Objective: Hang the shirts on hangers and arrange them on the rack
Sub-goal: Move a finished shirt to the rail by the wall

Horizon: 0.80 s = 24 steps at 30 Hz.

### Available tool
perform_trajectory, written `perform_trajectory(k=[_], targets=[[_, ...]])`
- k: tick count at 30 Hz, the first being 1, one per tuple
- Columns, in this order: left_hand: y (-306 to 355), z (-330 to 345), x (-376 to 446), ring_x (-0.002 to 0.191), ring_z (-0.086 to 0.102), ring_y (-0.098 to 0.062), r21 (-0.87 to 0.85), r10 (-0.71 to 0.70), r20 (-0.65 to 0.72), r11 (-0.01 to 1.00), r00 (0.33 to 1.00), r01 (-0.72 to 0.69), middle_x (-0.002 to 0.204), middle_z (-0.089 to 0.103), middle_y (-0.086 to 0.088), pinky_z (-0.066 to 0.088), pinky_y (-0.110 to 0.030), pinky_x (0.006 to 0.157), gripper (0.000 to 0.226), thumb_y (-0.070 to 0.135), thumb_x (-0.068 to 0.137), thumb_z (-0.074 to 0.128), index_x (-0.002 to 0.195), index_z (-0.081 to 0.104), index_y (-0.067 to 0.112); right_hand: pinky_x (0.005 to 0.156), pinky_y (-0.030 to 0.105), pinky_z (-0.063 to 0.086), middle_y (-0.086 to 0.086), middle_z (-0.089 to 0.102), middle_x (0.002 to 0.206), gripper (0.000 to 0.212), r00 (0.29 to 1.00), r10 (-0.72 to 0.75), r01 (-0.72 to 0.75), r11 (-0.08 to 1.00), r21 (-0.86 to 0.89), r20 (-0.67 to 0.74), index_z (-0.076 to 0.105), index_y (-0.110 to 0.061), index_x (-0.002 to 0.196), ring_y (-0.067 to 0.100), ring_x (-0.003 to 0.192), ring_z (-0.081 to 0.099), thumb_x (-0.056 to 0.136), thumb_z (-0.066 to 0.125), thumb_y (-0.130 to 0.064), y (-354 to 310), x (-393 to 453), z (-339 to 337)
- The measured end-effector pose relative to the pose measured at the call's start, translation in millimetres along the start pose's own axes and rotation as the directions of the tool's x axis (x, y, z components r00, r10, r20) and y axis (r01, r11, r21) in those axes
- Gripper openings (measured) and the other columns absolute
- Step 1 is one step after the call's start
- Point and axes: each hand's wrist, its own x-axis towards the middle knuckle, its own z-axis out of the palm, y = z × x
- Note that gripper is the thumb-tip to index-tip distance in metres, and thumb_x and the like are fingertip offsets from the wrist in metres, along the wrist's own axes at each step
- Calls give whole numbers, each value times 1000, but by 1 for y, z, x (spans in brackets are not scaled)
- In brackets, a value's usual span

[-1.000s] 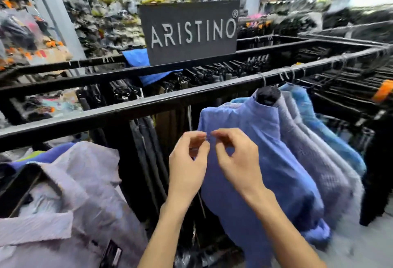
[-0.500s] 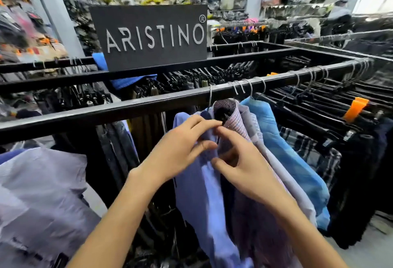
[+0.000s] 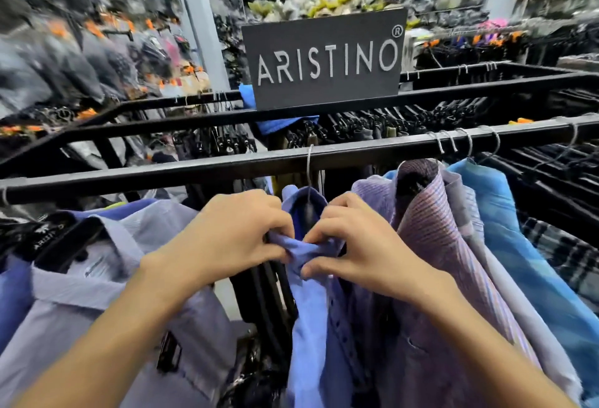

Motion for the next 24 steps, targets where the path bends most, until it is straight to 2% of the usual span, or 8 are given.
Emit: perform_trajectory(k=[3,7,9,12,15,18,21,24], targets=[[-3,-5,-9,75,49,-13,1,128,-220,991,967,-131,69,53,14,34,-22,58,9,26,70,75,73,67,29,55,31,46,-12,56,76,12,989,-54,54,999,-10,-138,71,-31,86,4,69,49,77,79,-32,-10,3,5],[-9,4,-27,85,64,-23,70,336,-453,937,826,-343,70,57,1,53,-42,95,16,4,85,70,73,72,13,38,26,40,-4,59,74,23,909,-224,155,965,-213,-351,58,-31,92,15,58,53,79,70,-17,-16,-7,25],[-11,12,-37,73,64,-29,117,351,-464,934,813,-337,70,60,-5,57,-45,78,17,4,91,68,75,72,10,37,28,41,-4,60,76,28,897,-265,182,951,-250,-354,56,-31,96,14,60,52,77,68,-15,-14,-17,31],[-18,17,-50,55,49,-28,194,343,-496,939,798,-283,66,55,-5,44,-40,48,15,4,89,70,75,72,11,42,28,46,-5,63,83,40,904,-275,199,948,-247,-328,59,-29,101,10,67,56,71,75,-6,-11,-35,34],[-21,22,-56,51,39,-25,203,295,-580,955,759,-216,62,48,-5,34,-34,45,19,-6,80,72,69,70,10,41,28,48,-4,66,82,37,889,-262,163,948,-273,-377,61,-27,101,11,67,60,77,76,-3,-11,-46,39],[-19,33,-59,49,40,-23,95,172,-676,985,717,-147,59,45,-5,34,-32,44,19,-3,85,65,76,67,14,41,25,43,-10,55,79,26,887,-186,78,963,-260,-423,57,-26,99,9,59,49,83,68,-8,-13,-45,48],[-21,40,-58,57,51,-19,-178,-44,-644,979,764,-94,70,50,-1,43,-34,47,12,16,98,49,88,53,22,53,17,37,-11,41,85,24,936,-7,-28,995,-94,-353,53,-26,99,6,61,39,84,62,-9,-13,-50,60],[-23,41,-59,75,55,-11,-311,-30,-415,944,909,-111,90,52,11,51,-36,59,9,23,88,58,97,56,23,65,20,46,-14,48,89,27,985,26,-13,997,78,-169,58,-22,96,4,69,49,80,68,-3,-19,-50,56]])
